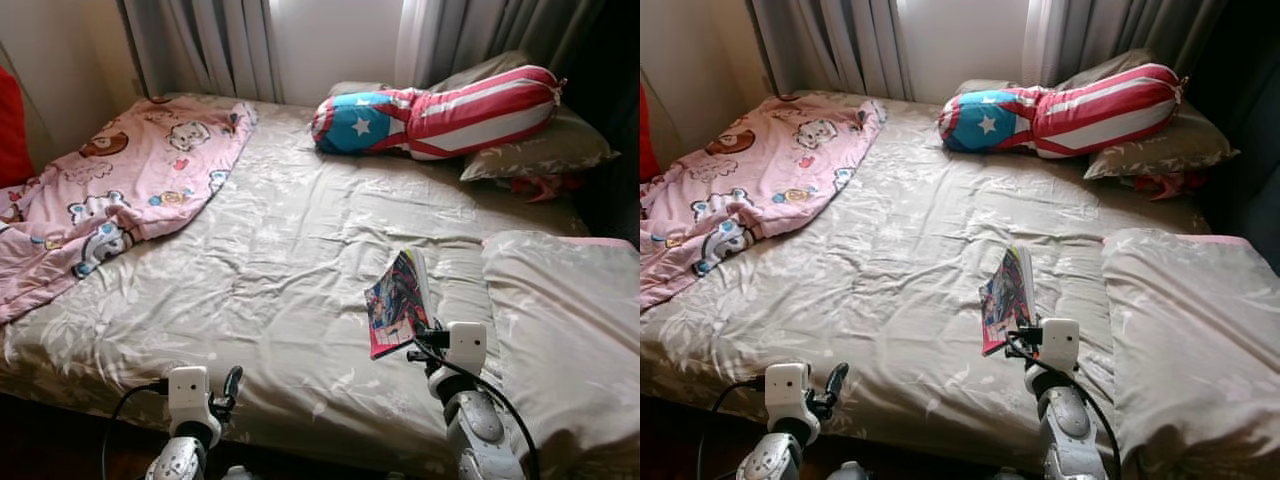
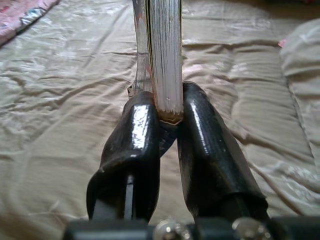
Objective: Clean up the room
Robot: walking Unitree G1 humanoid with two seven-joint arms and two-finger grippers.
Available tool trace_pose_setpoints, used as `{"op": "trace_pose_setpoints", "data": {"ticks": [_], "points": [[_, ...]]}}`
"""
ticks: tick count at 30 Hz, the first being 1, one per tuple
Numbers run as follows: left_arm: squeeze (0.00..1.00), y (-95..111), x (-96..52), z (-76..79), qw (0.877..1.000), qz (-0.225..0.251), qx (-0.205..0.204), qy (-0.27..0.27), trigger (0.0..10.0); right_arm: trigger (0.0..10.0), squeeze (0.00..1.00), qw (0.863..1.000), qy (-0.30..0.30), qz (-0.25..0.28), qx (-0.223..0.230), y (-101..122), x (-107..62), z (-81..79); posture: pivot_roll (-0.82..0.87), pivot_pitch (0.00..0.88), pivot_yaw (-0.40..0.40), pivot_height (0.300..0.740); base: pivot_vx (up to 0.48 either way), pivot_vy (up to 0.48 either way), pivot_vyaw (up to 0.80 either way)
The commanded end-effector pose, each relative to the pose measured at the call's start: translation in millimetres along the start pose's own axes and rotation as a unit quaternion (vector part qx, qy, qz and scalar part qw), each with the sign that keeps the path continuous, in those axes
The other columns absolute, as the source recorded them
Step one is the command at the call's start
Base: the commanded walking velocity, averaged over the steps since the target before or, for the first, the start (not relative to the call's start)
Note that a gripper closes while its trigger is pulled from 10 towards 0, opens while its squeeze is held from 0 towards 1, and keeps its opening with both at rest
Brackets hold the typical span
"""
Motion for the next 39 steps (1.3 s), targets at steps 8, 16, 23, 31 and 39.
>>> {"op": "trace_pose_setpoints", "data": {"ticks": [8,16,23,31,39], "points": [[0.00,-1.0,-0.2,2.5,1.000,-0.005,-0.001,-0.006,10.0,10.0,0.00,0.999,0.010,0.031,0.000,15.2,4.3,-5.0,-0.01,0.057,-0.035,0.666,0.000,0.000,0.00],[0.00,-1.9,-0.5,2.2,1.000,-0.007,0.000,-0.007,10.0,10.0,0.00,1.000,0.013,0.016,-0.003,10.6,5.1,-7.4,-0.01,0.057,-0.035,0.666,0.000,0.000,0.00],[0.00,-3.0,-1.0,1.4,1.000,-0.010,0.000,-0.006,10.0,10.0,0.00,0.999,0.015,0.030,0.000,13.3,4.2,-8.1,-0.01,0.058,-0.035,0.653,0.000,0.000,0.00],[0.00,-3.2,-1.2,-0.7,1.000,-0.010,0.003,-0.003,10.0,10.0,0.00,1.000,0.014,0.025,0.001,11.7,3.9,-8.3,-0.01,0.060,-0.034,0.653,0.000,0.000,0.00],[0.00,-3.5,-0.4,-2.6,1.000,-0.014,0.008,0.000,10.0,10.0,0.00,1.000,0.017,0.024,0.003,10.5,3.9,-9.7,-0.01,0.059,-0.033,0.653,0.060,0.000,0.00]]}}
Point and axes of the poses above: a point about 5 cm out from each wrist's last joint towards the gripper, its own x axis pointing out of the wrist towards the gripper, its own y axis along the axis of the wrist's last joint, z = x × y, the point moved 5 cm from there along x, pointing out of the wrist towards the gripper, and after that the axes turned 9 degrees about x, right-handed, at the moved point
